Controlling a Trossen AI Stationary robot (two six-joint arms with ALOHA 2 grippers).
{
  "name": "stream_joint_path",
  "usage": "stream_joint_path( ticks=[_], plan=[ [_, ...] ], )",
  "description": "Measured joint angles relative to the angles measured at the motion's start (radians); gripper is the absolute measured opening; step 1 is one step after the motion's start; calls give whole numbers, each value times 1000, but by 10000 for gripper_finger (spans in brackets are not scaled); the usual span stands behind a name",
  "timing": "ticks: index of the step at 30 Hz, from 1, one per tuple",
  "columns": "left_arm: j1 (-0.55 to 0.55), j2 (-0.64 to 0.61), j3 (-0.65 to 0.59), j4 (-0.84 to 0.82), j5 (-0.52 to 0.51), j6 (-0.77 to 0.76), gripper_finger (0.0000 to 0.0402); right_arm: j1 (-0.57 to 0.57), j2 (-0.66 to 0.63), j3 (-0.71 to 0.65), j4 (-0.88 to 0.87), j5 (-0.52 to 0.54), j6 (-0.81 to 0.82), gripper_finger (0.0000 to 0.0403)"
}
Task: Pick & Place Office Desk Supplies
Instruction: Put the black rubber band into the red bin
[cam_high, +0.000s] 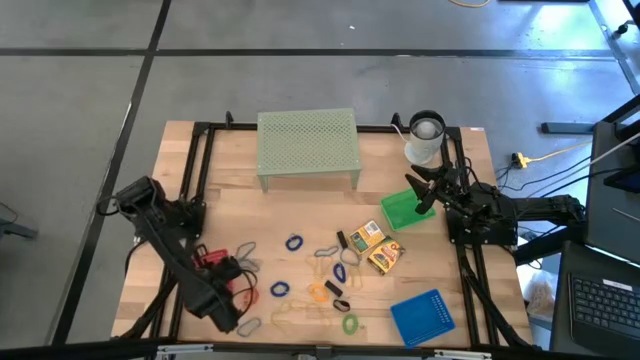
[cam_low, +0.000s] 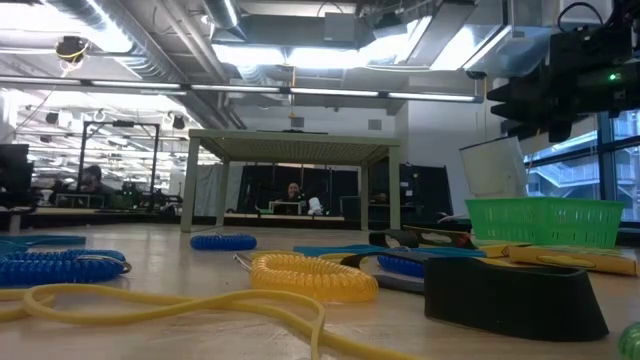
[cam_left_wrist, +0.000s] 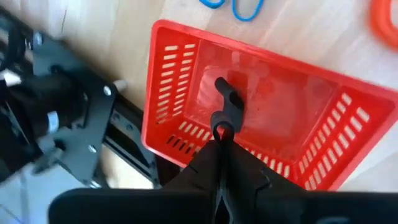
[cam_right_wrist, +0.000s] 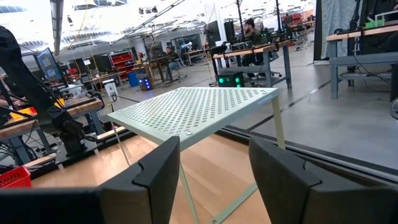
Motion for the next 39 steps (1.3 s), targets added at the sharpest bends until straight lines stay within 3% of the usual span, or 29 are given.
stream_joint_path(
  ticks=[6,11,26,39],
  plan=[
    [-22,0,0,0,1,-228,29,0,0,0,0,0,0,194],
    [-24,0,0,-1,1,-329,37,0,0,0,0,39,66,194],
    [-23,0,0,1,-27,-340,63,0,0,0,0,53,52,194],
    [-37,0,0,4,-16,-401,62,0,0,0,0,53,52,194]
  ],
)
